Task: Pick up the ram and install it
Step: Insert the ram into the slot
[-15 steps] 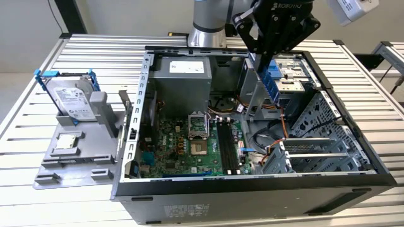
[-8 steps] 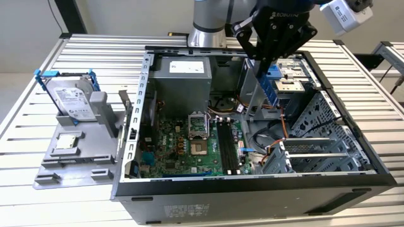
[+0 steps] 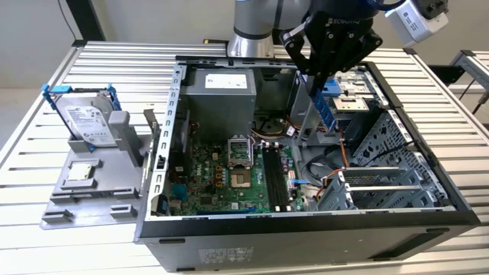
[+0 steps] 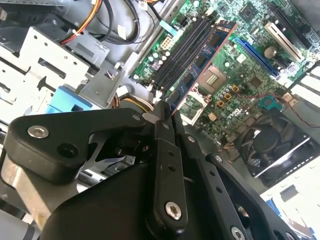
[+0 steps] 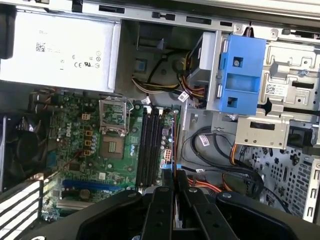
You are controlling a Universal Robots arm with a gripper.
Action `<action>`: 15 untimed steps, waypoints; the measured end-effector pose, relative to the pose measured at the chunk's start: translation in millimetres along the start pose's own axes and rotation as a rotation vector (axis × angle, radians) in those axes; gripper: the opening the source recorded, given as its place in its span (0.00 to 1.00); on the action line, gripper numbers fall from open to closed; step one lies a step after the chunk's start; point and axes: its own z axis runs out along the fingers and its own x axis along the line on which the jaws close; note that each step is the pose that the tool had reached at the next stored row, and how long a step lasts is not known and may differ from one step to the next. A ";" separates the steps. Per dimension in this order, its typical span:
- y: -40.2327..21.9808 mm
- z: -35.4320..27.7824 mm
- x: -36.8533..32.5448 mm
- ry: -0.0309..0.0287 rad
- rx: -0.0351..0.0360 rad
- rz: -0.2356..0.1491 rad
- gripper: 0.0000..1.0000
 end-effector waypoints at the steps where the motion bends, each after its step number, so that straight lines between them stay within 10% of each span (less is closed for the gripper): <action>1: 0.0 0.0 0.0 0.0000 0.0001 0.000 0.00; 15: -0.1 9.4 0.2 0.0001 0.0000 0.007 0.00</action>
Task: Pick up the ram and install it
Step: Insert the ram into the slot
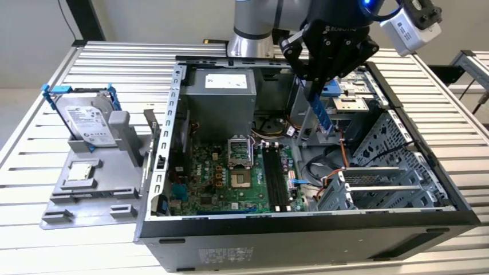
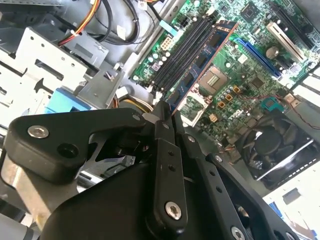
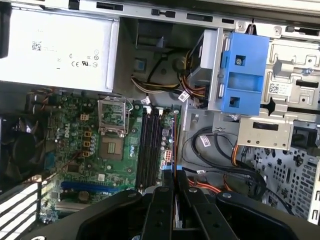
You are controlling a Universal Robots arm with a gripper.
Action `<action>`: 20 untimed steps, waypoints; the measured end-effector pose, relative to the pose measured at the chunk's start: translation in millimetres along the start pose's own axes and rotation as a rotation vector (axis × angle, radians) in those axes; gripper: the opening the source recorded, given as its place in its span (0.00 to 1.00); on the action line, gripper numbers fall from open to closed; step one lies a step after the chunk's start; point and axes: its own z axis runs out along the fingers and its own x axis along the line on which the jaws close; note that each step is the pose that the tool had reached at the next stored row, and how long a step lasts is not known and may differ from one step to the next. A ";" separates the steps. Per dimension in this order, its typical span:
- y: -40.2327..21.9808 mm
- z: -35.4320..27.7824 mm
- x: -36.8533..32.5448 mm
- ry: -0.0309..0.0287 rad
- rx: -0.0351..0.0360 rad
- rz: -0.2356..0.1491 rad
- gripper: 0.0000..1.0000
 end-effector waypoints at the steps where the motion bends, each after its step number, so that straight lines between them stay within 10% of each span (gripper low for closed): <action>1: 0.0 1.9 0.0 -0.0001 0.0001 0.004 0.00; 14: -0.3 25.4 0.5 -0.0004 0.0006 0.023 0.00; 20: -0.4 36.3 1.1 -0.0012 0.0018 0.089 0.00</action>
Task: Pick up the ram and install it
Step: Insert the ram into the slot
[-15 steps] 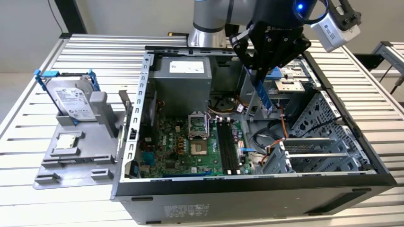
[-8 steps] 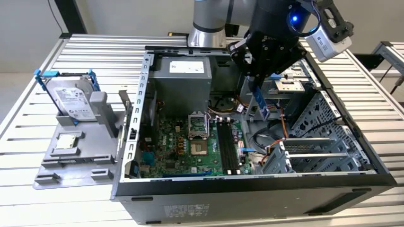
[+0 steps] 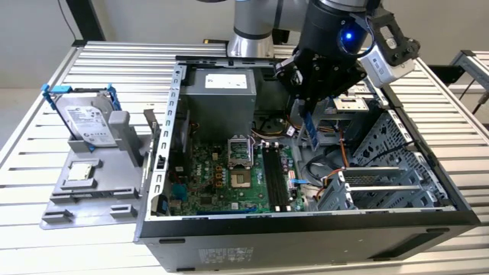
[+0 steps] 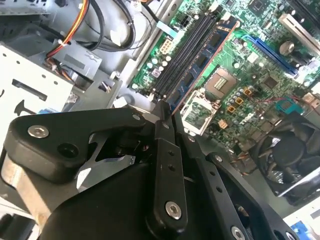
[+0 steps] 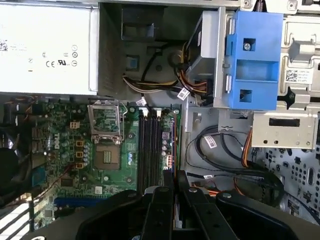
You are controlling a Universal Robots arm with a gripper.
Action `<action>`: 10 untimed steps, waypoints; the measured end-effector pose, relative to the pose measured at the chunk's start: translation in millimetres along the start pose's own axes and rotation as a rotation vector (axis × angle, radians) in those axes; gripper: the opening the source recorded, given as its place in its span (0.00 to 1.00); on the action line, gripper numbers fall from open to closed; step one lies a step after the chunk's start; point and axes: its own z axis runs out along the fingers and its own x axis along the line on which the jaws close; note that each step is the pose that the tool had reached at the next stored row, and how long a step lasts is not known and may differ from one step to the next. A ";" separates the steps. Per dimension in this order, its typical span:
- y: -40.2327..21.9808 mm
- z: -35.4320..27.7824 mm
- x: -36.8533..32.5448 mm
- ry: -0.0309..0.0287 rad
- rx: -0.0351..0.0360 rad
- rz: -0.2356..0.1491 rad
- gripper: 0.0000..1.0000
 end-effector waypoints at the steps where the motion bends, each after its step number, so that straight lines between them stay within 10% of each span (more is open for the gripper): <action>1: 0.0 1.9 0.1 -0.0002 0.0003 0.016 0.00; 10: 0.3 18.2 7.8 -0.0012 0.0077 0.079 0.00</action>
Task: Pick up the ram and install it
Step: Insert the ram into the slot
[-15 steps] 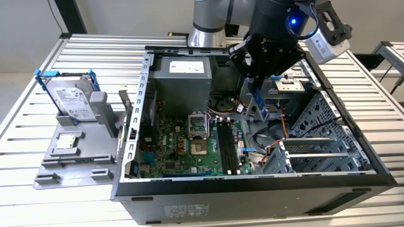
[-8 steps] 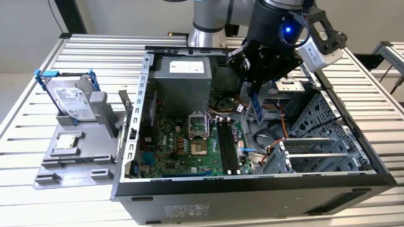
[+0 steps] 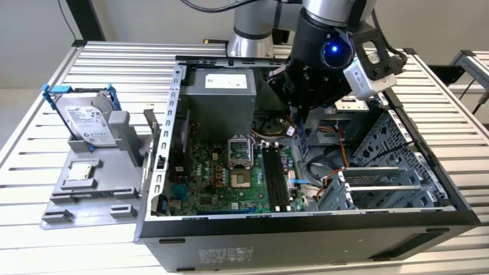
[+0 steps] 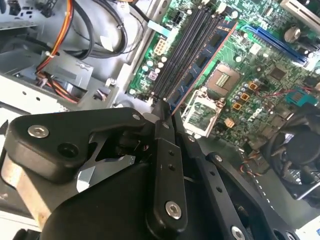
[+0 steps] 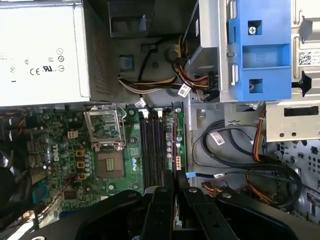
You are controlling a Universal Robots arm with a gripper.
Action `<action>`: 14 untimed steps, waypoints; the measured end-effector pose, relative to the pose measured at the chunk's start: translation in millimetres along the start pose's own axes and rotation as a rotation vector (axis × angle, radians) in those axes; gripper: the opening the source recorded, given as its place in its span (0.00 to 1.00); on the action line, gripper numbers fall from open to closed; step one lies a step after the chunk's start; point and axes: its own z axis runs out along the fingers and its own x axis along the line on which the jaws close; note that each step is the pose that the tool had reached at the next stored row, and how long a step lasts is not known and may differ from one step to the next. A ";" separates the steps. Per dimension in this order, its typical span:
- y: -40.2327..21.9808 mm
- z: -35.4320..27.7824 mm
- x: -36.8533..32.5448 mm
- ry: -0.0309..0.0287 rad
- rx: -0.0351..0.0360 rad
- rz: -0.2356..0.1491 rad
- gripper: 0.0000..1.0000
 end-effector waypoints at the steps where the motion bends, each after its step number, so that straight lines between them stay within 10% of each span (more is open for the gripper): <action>1: 0.0 1.9 0.0 0.0000 0.0002 0.000 0.00; 14: -0.2 25.4 0.5 0.0000 0.0004 0.000 0.00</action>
